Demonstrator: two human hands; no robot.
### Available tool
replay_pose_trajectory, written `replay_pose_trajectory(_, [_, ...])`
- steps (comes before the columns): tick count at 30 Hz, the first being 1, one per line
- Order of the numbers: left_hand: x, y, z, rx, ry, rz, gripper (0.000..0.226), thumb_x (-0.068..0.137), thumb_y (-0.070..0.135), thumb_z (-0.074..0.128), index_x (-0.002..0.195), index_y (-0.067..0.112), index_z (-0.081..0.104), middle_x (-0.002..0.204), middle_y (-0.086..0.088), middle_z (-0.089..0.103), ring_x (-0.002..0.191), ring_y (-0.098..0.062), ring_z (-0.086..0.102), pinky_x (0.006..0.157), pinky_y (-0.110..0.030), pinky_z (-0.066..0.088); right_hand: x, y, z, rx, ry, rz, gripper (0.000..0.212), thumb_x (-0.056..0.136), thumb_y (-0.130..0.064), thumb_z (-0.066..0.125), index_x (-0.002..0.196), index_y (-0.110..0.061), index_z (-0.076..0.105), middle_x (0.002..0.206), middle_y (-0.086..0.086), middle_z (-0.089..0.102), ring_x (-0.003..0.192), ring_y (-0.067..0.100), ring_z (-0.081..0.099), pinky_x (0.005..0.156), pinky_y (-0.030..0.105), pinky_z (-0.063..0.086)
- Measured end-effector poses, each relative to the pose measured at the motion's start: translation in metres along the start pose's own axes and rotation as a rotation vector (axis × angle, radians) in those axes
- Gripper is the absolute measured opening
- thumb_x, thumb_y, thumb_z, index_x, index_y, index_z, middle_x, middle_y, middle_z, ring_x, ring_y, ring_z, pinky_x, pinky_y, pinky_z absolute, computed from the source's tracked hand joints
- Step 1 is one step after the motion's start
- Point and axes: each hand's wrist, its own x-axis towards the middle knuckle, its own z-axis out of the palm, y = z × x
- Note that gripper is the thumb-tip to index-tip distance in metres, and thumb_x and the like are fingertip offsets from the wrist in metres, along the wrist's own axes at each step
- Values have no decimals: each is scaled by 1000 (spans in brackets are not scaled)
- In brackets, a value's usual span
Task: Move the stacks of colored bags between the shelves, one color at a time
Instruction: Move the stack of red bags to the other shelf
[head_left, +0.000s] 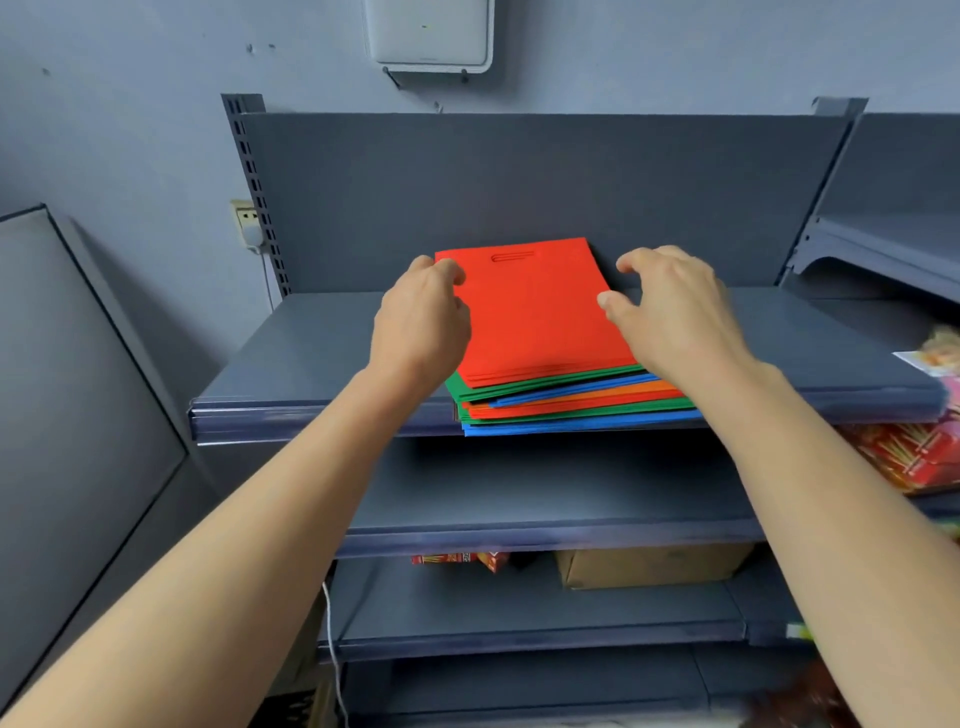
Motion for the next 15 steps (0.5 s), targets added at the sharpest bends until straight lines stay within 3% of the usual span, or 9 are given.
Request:
replay_pose_trajectory(6, [21, -5, 31, 1, -42, -99, 38, 88, 5, 43, 124, 10, 55, 122, -11, 55, 108, -33, 52, 89, -39, 45, 32, 23, 26, 11, -76, 9, 43, 95, -32, 51, 132, -10, 49, 129, 14, 52, 118, 34, 47, 94, 38, 40])
replay_pose_trajectory(15, [33, -13, 68, 12, -116, -390, 36, 86, 2, 41, 119, 2, 56, 120, -17, 59, 111, -36, 52, 89, -36, 42, 78, 59, 69, 28, -269, -65, 45, 94, -35, 52, 132, -11, 49, 130, 14, 50, 119, 34, 48, 94, 40, 41])
